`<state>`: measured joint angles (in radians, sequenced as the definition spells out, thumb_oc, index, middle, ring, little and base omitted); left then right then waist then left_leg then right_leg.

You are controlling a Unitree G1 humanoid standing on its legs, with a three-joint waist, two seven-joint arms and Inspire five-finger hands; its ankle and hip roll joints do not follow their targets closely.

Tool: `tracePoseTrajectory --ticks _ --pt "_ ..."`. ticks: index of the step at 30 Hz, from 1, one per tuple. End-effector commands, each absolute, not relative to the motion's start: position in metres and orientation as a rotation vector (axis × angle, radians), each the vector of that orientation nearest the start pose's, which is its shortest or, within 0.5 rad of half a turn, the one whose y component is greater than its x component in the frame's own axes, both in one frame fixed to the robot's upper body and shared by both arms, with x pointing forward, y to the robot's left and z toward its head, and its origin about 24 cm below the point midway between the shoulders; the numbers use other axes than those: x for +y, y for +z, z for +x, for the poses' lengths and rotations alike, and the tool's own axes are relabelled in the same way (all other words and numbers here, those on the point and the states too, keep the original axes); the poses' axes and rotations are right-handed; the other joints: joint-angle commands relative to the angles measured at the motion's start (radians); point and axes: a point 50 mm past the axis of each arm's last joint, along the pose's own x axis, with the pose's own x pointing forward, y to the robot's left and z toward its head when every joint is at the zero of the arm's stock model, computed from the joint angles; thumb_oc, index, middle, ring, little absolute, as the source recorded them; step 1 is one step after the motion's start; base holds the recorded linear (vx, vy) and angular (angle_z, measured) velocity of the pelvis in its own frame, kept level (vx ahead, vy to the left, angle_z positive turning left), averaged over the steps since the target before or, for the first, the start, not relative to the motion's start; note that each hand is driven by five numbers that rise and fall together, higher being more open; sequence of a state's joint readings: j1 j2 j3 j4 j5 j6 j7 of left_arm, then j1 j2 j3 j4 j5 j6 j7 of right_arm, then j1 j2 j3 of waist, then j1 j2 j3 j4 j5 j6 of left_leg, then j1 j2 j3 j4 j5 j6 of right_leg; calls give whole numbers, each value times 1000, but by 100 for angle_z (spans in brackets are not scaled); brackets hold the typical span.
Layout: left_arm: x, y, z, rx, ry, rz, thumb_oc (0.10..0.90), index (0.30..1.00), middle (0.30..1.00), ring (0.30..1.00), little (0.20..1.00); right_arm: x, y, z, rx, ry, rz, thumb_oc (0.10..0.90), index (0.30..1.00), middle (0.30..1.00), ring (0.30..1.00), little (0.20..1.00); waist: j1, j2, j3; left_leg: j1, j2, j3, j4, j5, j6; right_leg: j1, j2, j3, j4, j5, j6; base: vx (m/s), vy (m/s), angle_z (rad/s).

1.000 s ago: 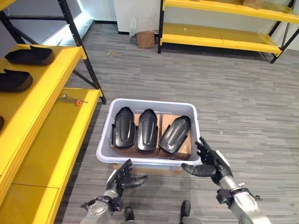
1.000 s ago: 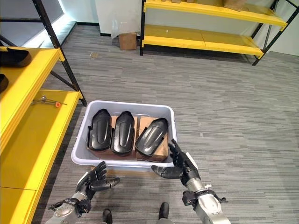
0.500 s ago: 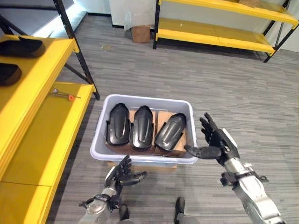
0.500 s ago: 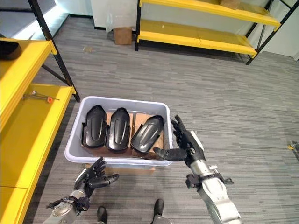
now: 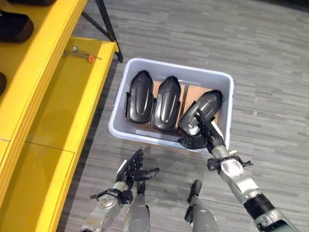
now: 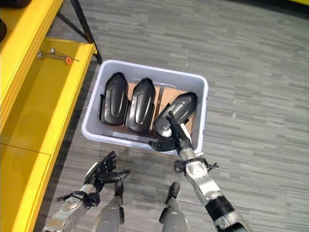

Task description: Move parts from the plastic box to the shelf.

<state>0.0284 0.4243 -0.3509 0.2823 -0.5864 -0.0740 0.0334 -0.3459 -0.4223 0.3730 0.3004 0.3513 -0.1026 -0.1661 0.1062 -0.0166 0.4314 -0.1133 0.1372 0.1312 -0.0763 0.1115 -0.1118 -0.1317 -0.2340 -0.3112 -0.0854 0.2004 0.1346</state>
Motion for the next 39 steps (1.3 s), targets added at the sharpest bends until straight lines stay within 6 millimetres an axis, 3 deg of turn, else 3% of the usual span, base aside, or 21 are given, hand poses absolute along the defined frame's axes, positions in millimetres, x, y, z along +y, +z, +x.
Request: tracePoseTrajectory --ticks 1,9,18,27,39 --pt "181 -3 234 206 -156 -142 900 1000 1000 1000 1000 -152 126 327 -330 117 -186 900 1000 1000 1000 1000 17 -4 -44 -4 11 -1 -3 20 28 17 -104 -7 98 -23 72 -51 10 10" --pt "180 -1 238 191 -139 -135 900 1000 1000 1000 1000 -165 154 337 -449 -70 -321 900 1000 1000 1000 1000 29 28 9 -59 0 -15 -4 36 29 -26 -122 -20 106 -8 76 -49 16 6" --pt "180 1 242 174 -110 -132 900 1000 1000 1000 1000 -168 171 334 -543 -155 -330 900 1000 1000 1000 1000 30 42 34 -88 -9 -20 -5 40 31 -52 -133 -23 110 -2 77 -11 5 2" --pt "180 3 242 162 -102 -124 900 1000 1000 1000 1000 -173 171 336 -548 -216 -380 900 1000 1000 1000 1000 31 49 48 -108 -13 -22 -4 43 30 -70 -140 -28 114 -1 78 0 0 0" --pt "178 6 246 146 -91 -124 900 1000 1000 1000 1000 -166 150 346 -451 -200 -448 900 1000 1000 1000 1000 35 62 72 -133 -15 -23 6 48 31 -99 -141 -28 123 3 76 0 0 0"
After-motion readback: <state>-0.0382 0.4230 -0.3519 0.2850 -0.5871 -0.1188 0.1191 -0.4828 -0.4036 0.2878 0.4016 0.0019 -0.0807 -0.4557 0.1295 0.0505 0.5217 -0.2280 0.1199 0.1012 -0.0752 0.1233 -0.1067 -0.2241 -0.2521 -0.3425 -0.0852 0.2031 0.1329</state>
